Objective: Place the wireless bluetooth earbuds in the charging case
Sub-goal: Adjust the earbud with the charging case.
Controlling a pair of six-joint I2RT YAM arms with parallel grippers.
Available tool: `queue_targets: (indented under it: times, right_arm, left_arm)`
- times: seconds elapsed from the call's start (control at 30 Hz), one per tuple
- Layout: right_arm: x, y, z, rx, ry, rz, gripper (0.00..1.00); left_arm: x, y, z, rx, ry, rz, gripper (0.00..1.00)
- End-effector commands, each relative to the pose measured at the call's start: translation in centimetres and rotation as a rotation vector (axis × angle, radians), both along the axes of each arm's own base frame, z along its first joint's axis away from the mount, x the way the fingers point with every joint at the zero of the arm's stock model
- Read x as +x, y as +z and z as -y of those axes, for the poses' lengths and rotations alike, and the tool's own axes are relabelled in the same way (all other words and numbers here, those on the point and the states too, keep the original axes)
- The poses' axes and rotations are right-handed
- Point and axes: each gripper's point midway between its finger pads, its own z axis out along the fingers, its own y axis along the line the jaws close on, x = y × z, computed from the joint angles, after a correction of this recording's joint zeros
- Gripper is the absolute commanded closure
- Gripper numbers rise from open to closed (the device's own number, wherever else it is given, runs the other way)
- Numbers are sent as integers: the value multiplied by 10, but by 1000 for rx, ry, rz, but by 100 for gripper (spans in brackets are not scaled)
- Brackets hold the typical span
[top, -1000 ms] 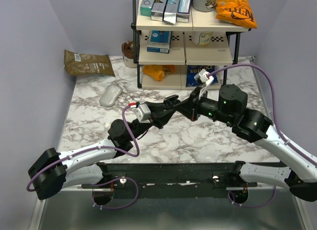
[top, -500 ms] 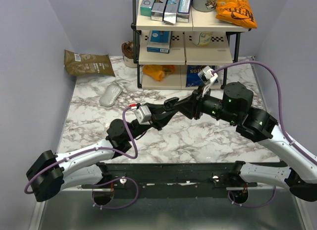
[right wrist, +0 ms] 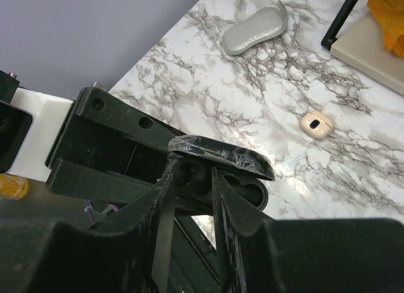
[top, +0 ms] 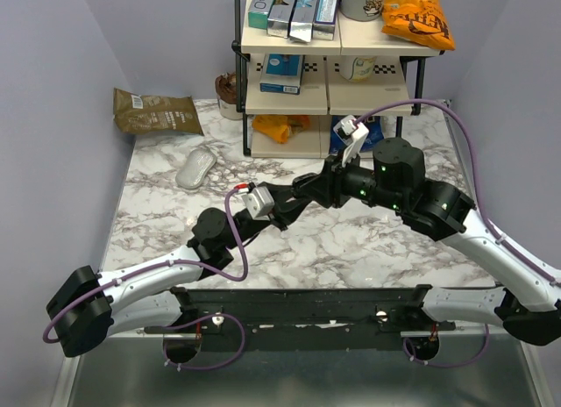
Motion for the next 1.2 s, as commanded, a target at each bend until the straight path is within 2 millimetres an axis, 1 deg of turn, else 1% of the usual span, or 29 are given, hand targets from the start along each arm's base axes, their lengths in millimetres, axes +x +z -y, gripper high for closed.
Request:
queue_targets:
  times: [0.0,0.1,0.17,0.2,0.3,0.43,0.47,0.53,0.57,0.63,0.67,0.73,0.8,0.97,1.03,1.13,1.17]
  right_arm:
    - [3,-2,6,-33,-42,-19,61]
    - [7,-5,5,-50,-57,-24,60]
    - [9,-11,5,-74,-64,-36,60]
    - [9,-10,5,-77,-63,-36,60]
    - [16,-18,9,-114,-106,-41,60]
    - [19,-24,8,-132,-110,-47,61]
    - [19,-25,7,-135,-109,-48,62]
    - [19,-28,5,-140,-103,-54,68]
    - [19,-28,5,-140,-101,-54,74]
    - [19,-29,4,-141,-99,-56,80]
    - [19,-29,5,-141,-100,-58,86]
    - [18,-29,4,-139,-95,-58,91]
    - [18,-29,4,-137,-94,-58,99]
    - [17,-27,4,-118,-92,-47,99]
    - [16,-23,4,-91,-90,-31,99]
    - [14,-13,6,-38,-91,3,100]
    - [14,-10,7,-28,-93,11,100]
  left_arm:
    - [1,23,-3,-34,23,56,100]
    - [1,24,-2,-30,27,62,100]
    - [1,24,-2,-31,31,60,100]
    - [0,25,-2,-32,31,59,100]
    - [1,25,-2,-19,42,82,100]
    - [0,25,-1,-15,44,87,100]
    - [0,25,-1,-14,43,89,100]
    - [-1,26,-1,-15,44,95,100]
    - [0,26,-1,-15,46,94,100]
    - [-1,25,-1,-13,46,95,100]
    - [-1,26,-1,-16,46,94,100]
    - [-1,27,-2,-21,47,93,100]
    - [-1,27,-2,-24,44,93,100]
    - [-2,27,-3,-38,43,86,100]
    - [-2,26,-3,-48,39,76,100]
    - [-2,27,-3,-58,39,78,100]
    - [-3,27,-2,-69,27,54,100]
